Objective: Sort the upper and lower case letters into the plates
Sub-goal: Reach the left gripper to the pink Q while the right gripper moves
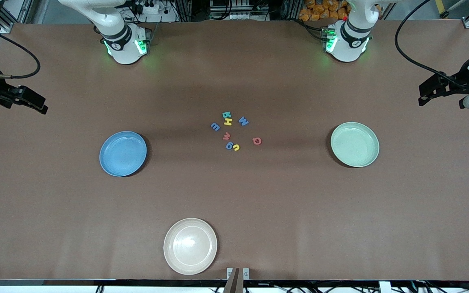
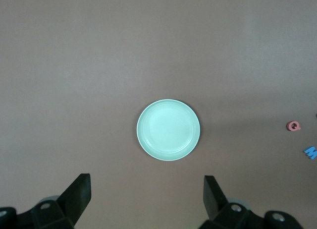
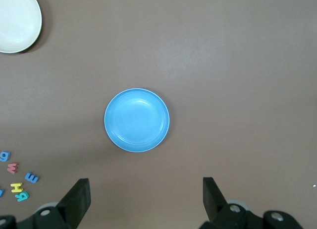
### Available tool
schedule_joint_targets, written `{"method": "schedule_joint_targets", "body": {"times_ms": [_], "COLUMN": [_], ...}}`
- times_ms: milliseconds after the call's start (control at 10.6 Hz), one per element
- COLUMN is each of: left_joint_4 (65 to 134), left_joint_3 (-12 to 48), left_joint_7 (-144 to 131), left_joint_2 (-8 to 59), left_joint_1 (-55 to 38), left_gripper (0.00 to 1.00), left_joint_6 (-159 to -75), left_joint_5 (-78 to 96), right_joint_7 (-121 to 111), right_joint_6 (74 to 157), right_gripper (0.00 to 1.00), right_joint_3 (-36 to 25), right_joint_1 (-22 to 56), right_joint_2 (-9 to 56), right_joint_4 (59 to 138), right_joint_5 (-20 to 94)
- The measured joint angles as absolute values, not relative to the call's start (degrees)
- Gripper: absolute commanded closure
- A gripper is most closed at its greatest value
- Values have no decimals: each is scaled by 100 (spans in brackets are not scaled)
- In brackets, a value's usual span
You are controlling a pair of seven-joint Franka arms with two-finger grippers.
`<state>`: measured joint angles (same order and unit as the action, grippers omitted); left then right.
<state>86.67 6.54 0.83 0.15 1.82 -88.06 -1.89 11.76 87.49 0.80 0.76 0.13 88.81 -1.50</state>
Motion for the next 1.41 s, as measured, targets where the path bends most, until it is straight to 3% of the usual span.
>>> {"method": "schedule_joint_targets", "body": {"times_ms": [471,847,1412], "left_joint_4": [8694,8770,9332], "left_joint_3": [731,1387,1820], "left_joint_7": [83,-113,-3087], "left_joint_2": [71,532,1532], "left_joint_1": [144,-107,-1324], "left_gripper": [0,0,0], "left_joint_6": [-8799,-8889,-10150], "left_joint_5": [-144,-28,-25], "right_joint_7": [1180,1170,1477], "right_joint_6": [8751,8652,8806], "right_gripper": [0,0,0], "right_joint_3": [50,55,144], "right_joint_1": [20,-27,791], "right_joint_2": [13,14,471], "right_joint_4": [8881,8844,8855], "right_joint_5": [-152,-152,-152]}}
